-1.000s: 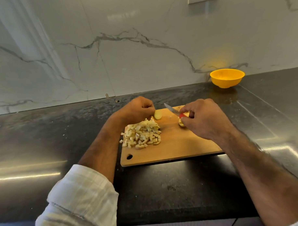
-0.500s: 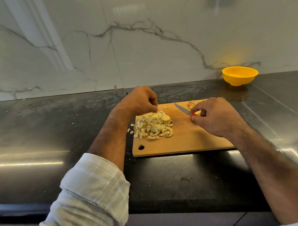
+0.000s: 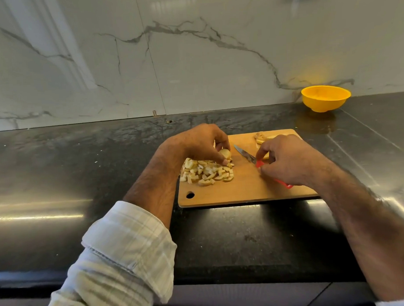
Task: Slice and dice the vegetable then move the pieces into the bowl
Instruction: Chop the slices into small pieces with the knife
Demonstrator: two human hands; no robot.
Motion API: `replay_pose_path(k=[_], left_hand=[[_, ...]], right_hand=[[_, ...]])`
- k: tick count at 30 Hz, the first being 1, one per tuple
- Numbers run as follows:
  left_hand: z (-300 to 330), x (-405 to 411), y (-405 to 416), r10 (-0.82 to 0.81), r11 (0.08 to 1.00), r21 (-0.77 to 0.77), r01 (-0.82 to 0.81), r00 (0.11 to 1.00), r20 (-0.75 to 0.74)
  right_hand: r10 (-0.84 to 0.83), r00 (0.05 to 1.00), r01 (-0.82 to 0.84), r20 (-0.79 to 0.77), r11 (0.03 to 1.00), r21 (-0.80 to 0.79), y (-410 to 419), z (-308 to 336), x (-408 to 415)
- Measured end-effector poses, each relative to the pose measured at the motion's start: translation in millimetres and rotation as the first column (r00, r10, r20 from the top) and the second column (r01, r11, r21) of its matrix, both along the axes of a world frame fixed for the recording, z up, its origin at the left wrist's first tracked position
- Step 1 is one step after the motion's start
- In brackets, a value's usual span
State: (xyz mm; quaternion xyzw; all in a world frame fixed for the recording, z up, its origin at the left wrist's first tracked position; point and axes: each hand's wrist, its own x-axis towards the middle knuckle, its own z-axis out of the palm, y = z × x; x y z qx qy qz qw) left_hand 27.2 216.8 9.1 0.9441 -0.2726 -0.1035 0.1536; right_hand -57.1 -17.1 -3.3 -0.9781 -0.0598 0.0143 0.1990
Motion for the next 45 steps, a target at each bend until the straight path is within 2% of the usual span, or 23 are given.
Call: replay_pose_path(k=[8,11,13,17,20,22,27,31,34,36,45], left_hand=[[-4.1,-1.1,-8.3,0.007,0.979,-0.203,0.023,0.989,0.146],[-11.4,-4.8,-24.8,0.055,0.912,-0.410,0.006,0.989,0.137],[-15.5,-7.7,-36.9,0.109,0.877,-0.478,-0.047,0.989,0.102],[-20.7,-7.9,-47.2,0.139,0.940,-0.332,-0.084,0.980,0.146],[-20.0,-8.2,-43.6,0.136,0.975,-0.201,-0.093,0.968,0.212],[-19.2,-7.0,-40.5,0.112,0.990,-0.107,-0.087,0.961,0.254],[-18.4,-3.3,-35.6,0.039,0.998,-0.051,-0.029,0.978,0.205],[-20.0,-0.1,-34.4,0.028,0.996,-0.085,-0.015,0.988,0.154],[-21.8,1.6,-34.0,0.021,0.993,-0.116,-0.008,0.993,0.112],[-22.8,1.1,-34.6,0.016,0.992,-0.126,-0.003,0.994,0.105],[-21.1,-0.1,-32.9,0.012,0.981,-0.194,-0.006,0.999,0.031]], right_hand=[[-0.115,0.993,0.115,-0.021,0.993,-0.028,-6.7,5.1,-3.3],[-0.133,0.991,0.133,-0.015,0.991,0.012,-3.3,7.8,-5.4],[-0.152,0.988,0.152,-0.006,0.987,0.047,-2.6,9.6,-5.9],[-0.147,0.988,0.141,0.047,0.984,0.107,-4.7,8.2,-6.0],[-0.186,0.971,0.120,0.152,0.925,0.361,-13.9,14.3,-9.5],[-0.224,0.953,0.110,0.202,0.881,0.460,-20.9,20.4,-12.3],[-0.261,0.941,0.136,0.216,0.874,0.466,-27.5,20.3,-14.2],[-0.183,0.970,0.113,0.160,0.923,0.369,-16.2,17.0,-22.0],[-0.151,0.975,0.132,0.164,0.984,0.124,-3.5,0.9,-34.1],[-0.159,0.972,0.166,0.176,0.986,-0.029,5.0,-10.1,-43.2],[-0.123,0.992,0.122,-0.003,0.987,-0.106,29.2,0.5,-65.5]])
